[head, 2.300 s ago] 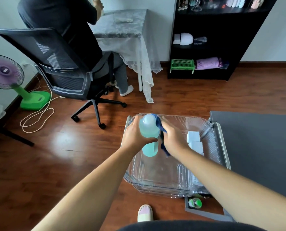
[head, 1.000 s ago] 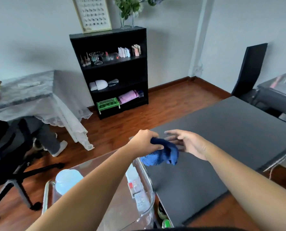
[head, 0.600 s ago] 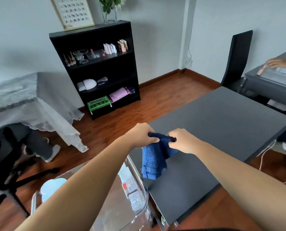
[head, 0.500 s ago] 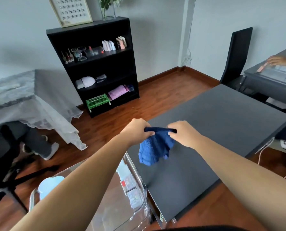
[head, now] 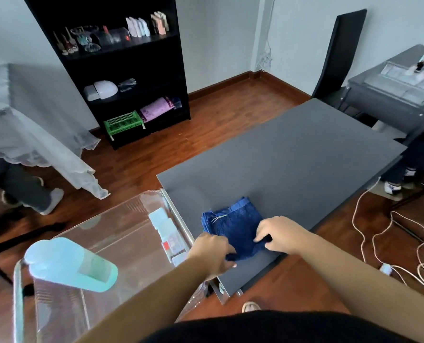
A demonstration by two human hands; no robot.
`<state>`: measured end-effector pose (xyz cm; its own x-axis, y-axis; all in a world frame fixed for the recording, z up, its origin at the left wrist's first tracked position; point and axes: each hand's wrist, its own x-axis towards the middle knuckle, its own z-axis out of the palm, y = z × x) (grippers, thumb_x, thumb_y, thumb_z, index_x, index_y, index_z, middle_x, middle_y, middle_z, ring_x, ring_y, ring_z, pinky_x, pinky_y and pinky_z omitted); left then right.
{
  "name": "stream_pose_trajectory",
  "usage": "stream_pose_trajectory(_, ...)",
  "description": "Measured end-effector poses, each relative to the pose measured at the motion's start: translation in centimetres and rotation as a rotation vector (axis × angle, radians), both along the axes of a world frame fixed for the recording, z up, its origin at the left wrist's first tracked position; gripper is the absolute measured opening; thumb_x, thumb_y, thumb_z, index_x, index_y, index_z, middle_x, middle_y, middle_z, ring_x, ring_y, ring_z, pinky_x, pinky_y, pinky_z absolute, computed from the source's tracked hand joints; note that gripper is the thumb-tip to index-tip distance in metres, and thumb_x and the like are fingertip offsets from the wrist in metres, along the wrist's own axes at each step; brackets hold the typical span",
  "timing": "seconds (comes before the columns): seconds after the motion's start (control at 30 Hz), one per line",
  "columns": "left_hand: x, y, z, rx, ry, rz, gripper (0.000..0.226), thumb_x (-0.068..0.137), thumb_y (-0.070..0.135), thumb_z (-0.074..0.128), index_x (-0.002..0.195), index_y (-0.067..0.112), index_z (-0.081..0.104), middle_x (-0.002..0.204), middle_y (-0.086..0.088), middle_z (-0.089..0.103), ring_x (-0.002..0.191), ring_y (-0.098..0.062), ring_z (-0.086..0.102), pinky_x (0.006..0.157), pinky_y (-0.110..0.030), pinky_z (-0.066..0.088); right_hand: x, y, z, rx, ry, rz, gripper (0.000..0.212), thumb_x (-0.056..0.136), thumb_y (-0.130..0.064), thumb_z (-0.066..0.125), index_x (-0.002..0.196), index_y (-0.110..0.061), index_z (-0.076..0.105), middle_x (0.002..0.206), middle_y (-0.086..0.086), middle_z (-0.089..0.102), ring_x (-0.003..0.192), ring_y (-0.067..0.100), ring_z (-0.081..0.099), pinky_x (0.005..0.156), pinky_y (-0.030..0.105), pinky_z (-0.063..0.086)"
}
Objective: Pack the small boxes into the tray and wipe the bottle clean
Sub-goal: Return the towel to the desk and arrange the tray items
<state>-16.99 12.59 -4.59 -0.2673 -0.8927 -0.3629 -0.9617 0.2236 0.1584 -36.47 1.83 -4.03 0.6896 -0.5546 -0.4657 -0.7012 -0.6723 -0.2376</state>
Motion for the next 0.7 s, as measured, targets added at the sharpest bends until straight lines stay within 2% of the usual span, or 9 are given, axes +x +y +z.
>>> stream_pose_trajectory(0.13,0.8,-0.3,0.0,0.048,0.117,0.046,0.063,0.077,0.07,0.056,0.127,0.033,0.059,0.117,0.009,0.065,0.107,-0.015,0.059,0.089,-0.033,0.043,0.3,-0.4,0.7,0.054,0.0,-0.036,0.044,0.073,-0.011,0.051,0.104,-0.034,0.071,0.113,-0.013,0.064,0.101,0.012,0.059,0.09,0.029,0.045)
stream_pose_trajectory(0.2,1.4,-0.3,0.3,0.089,0.233,0.137,0.059,0.077,0.069,0.058,0.125,0.034,0.061,0.118,0.013,0.067,0.106,-0.009,0.061,0.084,-0.026,0.043,1.0,-0.7,1.1,0.055,-0.051,-0.131,0.038,0.074,-0.01,0.049,0.094,-0.031,0.074,0.097,-0.011,0.068,0.085,0.014,0.062,0.079,0.029,0.048)
stream_pose_trajectory(0.3,3.0,-0.3,1.5,-0.014,0.316,0.301,0.041,0.084,0.057,0.061,0.116,0.033,0.067,0.113,0.013,0.069,0.1,-0.008,0.064,0.083,-0.024,0.047,3.4,-1.1,2.0,0.04,-0.177,-0.223,0.032,0.078,-0.009,0.05,0.087,-0.027,0.075,0.069,-0.013,0.061,0.068,0.015,0.059,0.066,0.024,0.042)
stream_pose_trajectory(0.37,4.7,-0.2,2.7,-0.123,0.325,0.392,0.029,0.087,0.046,0.062,0.111,0.031,0.069,0.111,0.01,0.07,0.1,-0.011,0.064,0.085,-0.025,0.049,5.9,-1.3,2.9,0.053,-0.243,-0.197,0.028,0.081,-0.01,0.053,0.093,-0.024,0.074,0.076,-0.011,0.064,0.073,0.015,0.06,0.068,0.024,0.043)
stream_pose_trajectory(0.47,8.2,1.2,4.7,-0.277,0.347,0.528,0.021,0.087,0.038,0.063,0.104,0.029,0.072,0.106,0.01,0.071,0.094,-0.01,0.065,0.078,-0.02,0.046,11.0,-0.8,4.2,0.101,-0.363,-0.136,0.023,0.085,-0.012,0.056,0.097,-0.022,0.072,0.086,-0.009,0.067,0.082,0.012,0.063,0.076,0.024,0.049)
stream_pose_trajectory(0.6,12.0,5.4,5.6,-0.372,0.357,0.737,0.016,0.085,0.032,0.064,0.097,0.027,0.074,0.098,0.01,0.073,0.09,-0.011,0.065,0.079,-0.026,0.051,18.1,1.6,5.2,0.176,-0.443,-0.017,0.024,0.087,-0.016,0.056,0.1,-0.027,0.071,0.093,-0.007,0.07,0.086,0.012,0.065,0.079,0.028,0.053)
stream_pose_trajectory(0.7,13.6,8.8,4.9,-0.39,0.385,0.889,0.016,0.083,0.028,0.067,0.096,0.022,0.075,0.096,0.006,0.074,0.086,-0.012,0.066,0.079,-0.027,0.053,21.7,3.6,5.2,0.224,-0.461,0.065,0.024,0.086,-0.016,0.058,0.101,-0.028,0.071,0.096,-0.01,0.067,0.087,0.009,0.063,0.072,0.015,0.048)
